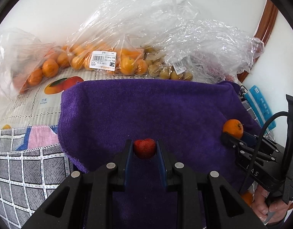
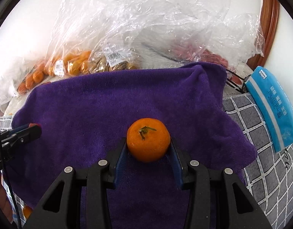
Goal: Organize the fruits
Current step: 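Lift and carry the red fruit and the orange over the purple towel with both tools, then open both tools to drop the red fruit and orange onto the towel, then grasp another large orange with the right tool while the left tool moves back toward the oranges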
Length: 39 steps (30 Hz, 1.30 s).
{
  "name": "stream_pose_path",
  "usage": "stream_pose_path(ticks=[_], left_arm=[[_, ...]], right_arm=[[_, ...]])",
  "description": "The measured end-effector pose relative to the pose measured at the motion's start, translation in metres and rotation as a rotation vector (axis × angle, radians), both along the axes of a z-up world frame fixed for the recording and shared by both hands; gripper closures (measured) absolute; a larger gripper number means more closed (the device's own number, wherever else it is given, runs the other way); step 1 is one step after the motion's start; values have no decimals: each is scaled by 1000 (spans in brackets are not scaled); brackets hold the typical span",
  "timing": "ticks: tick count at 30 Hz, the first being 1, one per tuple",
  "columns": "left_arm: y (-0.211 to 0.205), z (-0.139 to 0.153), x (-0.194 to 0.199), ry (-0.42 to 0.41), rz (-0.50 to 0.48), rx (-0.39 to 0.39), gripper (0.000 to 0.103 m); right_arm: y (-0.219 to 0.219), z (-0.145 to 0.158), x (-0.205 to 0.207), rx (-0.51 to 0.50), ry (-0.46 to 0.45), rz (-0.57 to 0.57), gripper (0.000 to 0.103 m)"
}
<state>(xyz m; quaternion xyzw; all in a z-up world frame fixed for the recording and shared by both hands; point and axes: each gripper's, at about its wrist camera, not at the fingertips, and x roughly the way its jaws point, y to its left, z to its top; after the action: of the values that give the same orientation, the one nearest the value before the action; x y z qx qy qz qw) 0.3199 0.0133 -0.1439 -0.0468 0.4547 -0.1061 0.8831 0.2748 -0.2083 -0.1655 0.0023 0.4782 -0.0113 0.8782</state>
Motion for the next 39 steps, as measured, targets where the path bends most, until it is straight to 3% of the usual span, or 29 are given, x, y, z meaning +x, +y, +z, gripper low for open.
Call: stream_pose_path(ticks=[10, 14, 16, 28, 33, 39], left_arm=[[3, -5, -2, 38, 6, -1, 80], [4, 1, -12, 36, 13, 9, 63], [5, 8, -21, 15, 19, 7, 57], [9, 76, -124, -156, 47, 33, 54], [10, 82, -164, -177, 86, 74, 54], [14, 75, -199, -196, 121, 81, 54]], right_arm=[[-3, 3, -2, 15, 13, -15, 58], [-4, 17, -13, 24, -11, -26, 44], [-4, 27, -23, 23, -33, -34, 41], [-5, 96, -103, 32, -155, -68, 35], [-3, 114, -151, -18, -237, -92, 35], [-5, 115, -187, -4, -241, -66, 35]])
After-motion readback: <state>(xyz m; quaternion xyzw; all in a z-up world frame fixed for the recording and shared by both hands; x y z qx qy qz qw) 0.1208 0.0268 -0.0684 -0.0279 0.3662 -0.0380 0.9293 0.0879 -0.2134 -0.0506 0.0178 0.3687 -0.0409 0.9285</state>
